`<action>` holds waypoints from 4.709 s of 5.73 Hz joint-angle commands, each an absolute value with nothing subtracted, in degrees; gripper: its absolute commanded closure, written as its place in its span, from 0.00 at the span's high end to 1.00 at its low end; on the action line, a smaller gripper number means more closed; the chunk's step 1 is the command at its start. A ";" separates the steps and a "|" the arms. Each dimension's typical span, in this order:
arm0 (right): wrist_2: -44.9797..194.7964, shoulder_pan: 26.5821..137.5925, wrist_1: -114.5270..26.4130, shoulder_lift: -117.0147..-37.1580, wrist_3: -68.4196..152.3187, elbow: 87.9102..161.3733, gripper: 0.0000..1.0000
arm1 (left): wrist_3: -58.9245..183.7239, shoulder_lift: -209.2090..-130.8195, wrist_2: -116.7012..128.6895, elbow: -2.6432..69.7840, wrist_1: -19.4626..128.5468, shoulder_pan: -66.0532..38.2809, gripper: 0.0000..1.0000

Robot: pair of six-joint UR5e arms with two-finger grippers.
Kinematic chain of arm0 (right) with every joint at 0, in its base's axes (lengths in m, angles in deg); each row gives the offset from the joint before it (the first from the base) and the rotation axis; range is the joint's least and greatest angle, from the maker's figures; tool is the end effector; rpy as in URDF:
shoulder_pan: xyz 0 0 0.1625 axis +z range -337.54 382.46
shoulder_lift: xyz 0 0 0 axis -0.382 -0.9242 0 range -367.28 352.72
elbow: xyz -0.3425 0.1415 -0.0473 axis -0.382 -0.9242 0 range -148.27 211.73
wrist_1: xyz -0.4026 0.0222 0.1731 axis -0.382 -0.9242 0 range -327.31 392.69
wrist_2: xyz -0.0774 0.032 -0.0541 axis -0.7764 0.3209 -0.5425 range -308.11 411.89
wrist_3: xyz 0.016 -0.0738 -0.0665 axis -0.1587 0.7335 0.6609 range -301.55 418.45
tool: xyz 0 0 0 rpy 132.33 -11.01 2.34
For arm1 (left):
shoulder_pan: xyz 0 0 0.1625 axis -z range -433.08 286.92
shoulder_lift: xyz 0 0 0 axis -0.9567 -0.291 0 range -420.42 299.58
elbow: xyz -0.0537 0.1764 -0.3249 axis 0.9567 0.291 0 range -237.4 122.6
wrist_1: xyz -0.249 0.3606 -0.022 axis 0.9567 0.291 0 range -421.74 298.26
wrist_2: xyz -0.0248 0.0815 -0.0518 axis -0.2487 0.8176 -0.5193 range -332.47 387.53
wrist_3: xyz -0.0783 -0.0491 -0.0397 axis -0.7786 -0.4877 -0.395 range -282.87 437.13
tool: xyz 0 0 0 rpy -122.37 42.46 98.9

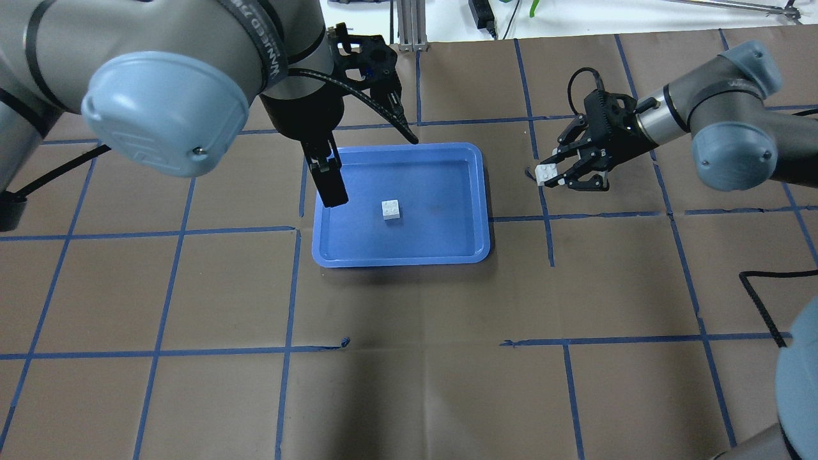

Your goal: Assemble white blocks and place on blue tray

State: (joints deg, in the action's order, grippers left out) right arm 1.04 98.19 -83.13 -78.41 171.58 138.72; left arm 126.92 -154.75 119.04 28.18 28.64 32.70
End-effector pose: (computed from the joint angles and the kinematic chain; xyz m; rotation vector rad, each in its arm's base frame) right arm 0.0567 -0.5759 0.1769 -1.9173 1.7480 -0.7260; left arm -0.2741 -0.4893 0.4346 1.6883 2.6210 0.0194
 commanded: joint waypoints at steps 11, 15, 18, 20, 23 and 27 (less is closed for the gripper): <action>2.49 119.57 -127.62 -62.22 128.59 139.85 0.22 | 81.52 -148.49 118.85 28.12 30.02 17.45 0.99; 1.96 120.54 -127.53 -61.68 128.50 140.02 0.23 | 81.61 -148.40 119.02 28.03 30.02 16.74 0.99; 1.79 120.54 -127.36 -61.60 128.50 140.19 0.24 | 81.61 -148.40 118.76 27.94 30.02 16.83 0.99; 1.88 120.54 -127.36 -61.60 128.50 140.28 0.24 | 81.61 -148.40 118.67 27.85 30.02 16.83 0.99; 1.96 120.54 -127.36 -61.07 128.50 140.19 0.26 | 81.61 -148.31 118.67 27.50 30.02 16.83 0.99; 2.14 120.63 -127.36 -61.07 128.50 140.19 0.26 | 81.61 -148.22 118.76 27.50 30.11 16.92 0.99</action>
State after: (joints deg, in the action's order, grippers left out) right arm 2.12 120.60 -127.36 -61.03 128.50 140.14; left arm 81.61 -148.23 118.92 27.50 30.11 16.91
